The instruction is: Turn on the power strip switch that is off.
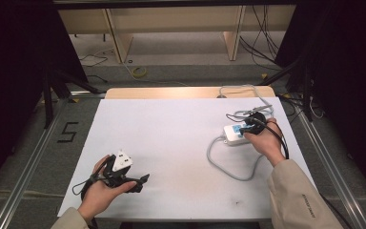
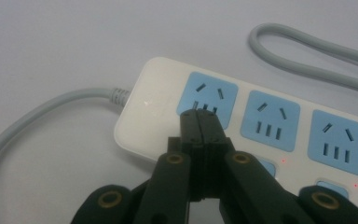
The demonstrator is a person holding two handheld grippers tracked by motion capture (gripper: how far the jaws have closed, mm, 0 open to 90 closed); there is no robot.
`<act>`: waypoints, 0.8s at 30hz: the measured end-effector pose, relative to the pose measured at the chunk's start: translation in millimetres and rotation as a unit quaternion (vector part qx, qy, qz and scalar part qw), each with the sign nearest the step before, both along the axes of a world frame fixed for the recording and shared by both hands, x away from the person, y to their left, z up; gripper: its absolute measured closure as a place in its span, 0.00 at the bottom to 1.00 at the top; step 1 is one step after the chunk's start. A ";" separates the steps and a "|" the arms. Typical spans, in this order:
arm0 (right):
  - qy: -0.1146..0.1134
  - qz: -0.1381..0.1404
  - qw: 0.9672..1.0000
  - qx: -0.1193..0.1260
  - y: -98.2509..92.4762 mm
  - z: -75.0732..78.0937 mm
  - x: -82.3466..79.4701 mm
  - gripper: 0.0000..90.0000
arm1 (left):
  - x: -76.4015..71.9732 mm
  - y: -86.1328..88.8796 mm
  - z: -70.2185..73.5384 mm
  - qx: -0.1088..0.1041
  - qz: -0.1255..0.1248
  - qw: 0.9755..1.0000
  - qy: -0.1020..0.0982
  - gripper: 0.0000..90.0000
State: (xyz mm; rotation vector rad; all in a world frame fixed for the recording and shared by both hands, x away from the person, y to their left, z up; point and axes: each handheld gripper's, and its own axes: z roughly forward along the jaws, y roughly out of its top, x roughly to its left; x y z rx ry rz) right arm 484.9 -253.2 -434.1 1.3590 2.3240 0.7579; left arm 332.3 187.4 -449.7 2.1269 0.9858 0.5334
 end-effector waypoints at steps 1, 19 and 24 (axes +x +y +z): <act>0.001 0.000 1.000 0.000 0.2 -0.4 0.2 1.00 | 0.0 -0.1 -0.1 0.000 0.000 1.000 0.000 0.11; 0.019 0.003 1.000 -0.007 6.9 -4.3 6.1 1.00 | 0.4 0.1 0.0 -0.001 0.000 1.000 -0.002 0.11; 0.020 0.003 1.000 -0.014 7.8 -5.3 6.9 1.00 | 0.0 -0.5 0.1 0.000 -0.002 1.000 0.000 0.11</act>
